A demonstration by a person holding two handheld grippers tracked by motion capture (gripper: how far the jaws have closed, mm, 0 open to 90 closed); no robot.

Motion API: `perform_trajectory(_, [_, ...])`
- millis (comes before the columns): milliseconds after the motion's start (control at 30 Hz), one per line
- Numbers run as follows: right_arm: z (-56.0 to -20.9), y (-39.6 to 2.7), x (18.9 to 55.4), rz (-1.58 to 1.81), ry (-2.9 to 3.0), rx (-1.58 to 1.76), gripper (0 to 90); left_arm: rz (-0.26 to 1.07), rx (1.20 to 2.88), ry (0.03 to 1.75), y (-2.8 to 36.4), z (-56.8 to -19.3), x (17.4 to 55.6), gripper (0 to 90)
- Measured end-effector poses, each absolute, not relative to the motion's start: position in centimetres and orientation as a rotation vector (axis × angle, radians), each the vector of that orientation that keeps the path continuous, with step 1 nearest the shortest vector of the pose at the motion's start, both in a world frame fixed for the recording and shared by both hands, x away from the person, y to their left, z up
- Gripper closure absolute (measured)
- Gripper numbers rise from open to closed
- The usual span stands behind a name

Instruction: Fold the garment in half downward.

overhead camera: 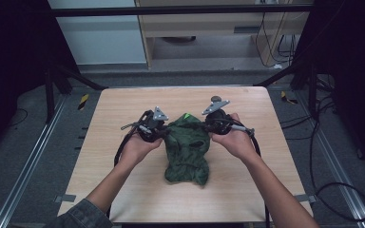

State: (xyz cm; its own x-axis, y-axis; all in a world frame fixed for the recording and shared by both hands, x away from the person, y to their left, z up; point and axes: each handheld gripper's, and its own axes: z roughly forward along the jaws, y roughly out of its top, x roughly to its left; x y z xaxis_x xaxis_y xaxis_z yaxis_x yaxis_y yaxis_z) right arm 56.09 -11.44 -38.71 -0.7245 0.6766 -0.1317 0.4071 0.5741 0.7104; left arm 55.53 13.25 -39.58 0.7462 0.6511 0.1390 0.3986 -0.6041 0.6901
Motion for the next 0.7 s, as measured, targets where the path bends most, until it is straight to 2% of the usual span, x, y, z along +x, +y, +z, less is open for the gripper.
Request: perform_trajectory(700, [-40.1, -11.2, 56.4, 0.955, 2.401, 0.895, 85.3, 0.488, 2.265, 0.808, 13.5, -40.8, 56.0, 80.7])
